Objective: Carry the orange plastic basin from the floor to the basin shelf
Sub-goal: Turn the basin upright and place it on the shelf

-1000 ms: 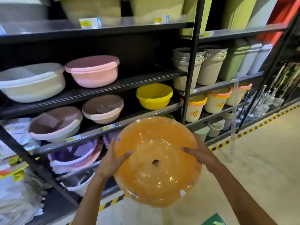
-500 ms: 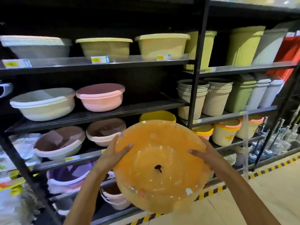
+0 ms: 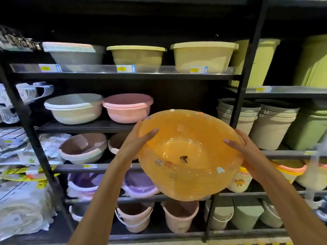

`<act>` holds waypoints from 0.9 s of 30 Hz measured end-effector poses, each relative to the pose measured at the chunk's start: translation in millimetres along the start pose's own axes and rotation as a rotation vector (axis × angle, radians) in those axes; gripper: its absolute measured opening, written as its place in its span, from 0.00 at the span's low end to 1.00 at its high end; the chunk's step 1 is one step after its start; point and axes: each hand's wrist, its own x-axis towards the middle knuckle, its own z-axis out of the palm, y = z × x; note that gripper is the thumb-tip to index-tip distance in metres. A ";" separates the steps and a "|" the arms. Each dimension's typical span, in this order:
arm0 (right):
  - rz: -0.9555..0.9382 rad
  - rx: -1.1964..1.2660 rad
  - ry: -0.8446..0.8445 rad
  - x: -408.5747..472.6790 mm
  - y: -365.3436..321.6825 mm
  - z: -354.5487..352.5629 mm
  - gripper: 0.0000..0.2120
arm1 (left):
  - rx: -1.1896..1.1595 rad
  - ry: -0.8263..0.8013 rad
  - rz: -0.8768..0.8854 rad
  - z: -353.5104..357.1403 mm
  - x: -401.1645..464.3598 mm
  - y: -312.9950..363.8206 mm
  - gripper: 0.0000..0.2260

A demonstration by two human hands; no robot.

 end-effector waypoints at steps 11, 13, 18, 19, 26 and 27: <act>-0.088 -0.041 0.003 159.0 -27.5 -1.9 0.54 | -0.044 -0.010 0.075 26.4 146.5 -1.5 0.25; -0.107 -0.040 0.007 188.4 -29.3 2.1 0.52 | -0.022 -0.004 0.085 31.8 173.3 -2.6 0.25; -0.122 -0.045 0.025 252.4 -25.5 1.6 0.60 | 0.001 0.055 0.100 48.6 235.2 -8.6 0.32; -0.119 -0.050 0.033 265.4 -25.5 0.7 0.60 | 0.005 0.059 0.097 50.7 247.9 -10.8 0.35; -0.101 -0.013 0.037 359.4 -22.3 -9.6 0.59 | 0.055 0.177 0.053 65.9 318.1 -18.8 0.57; -0.107 -0.008 0.029 370.2 -22.4 -10.3 0.53 | 0.042 0.189 0.057 68.0 327.2 -20.1 0.59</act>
